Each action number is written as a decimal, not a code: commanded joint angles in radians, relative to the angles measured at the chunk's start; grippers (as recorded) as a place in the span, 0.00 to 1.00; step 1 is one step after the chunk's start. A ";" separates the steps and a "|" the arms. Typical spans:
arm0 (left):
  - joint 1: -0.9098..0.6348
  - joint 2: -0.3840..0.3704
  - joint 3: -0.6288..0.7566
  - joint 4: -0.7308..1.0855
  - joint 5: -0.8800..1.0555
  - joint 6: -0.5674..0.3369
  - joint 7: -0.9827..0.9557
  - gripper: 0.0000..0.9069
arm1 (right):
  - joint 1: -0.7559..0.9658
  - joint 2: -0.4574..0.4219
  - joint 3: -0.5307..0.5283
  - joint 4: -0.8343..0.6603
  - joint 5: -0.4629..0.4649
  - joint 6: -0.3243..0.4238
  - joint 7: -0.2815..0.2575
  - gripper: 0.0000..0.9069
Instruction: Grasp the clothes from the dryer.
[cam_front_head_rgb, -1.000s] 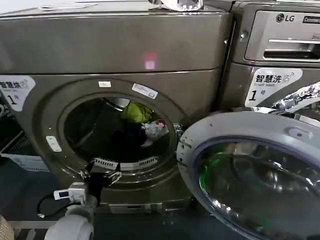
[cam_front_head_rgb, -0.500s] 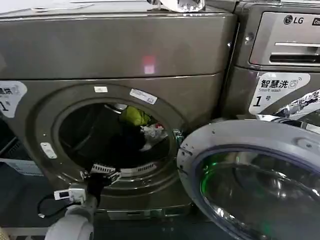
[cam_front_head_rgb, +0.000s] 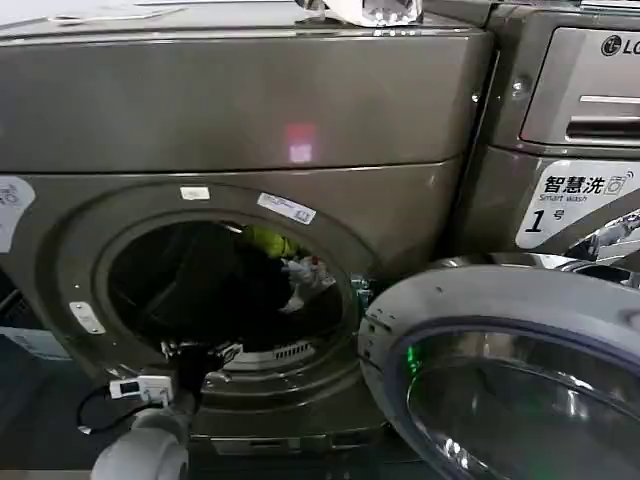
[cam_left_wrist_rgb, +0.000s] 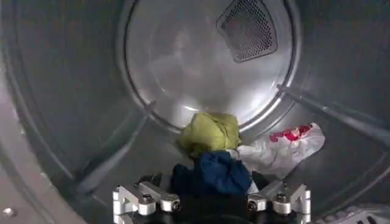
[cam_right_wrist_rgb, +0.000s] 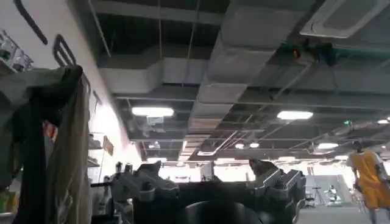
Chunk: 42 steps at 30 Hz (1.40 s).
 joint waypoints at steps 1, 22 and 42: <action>0.000 0.001 0.000 0.002 0.000 0.049 0.000 1.00 | 0.002 0.002 -0.001 0.002 0.000 0.001 0.000 1.00; 0.003 0.000 0.000 0.000 0.000 0.049 0.000 1.00 | 0.001 0.002 -0.001 -0.002 0.000 0.005 -0.001 1.00; -0.038 -0.012 0.008 0.038 0.065 0.049 -0.027 1.00 | 0.006 0.012 -0.022 0.011 -0.009 0.036 -0.018 1.00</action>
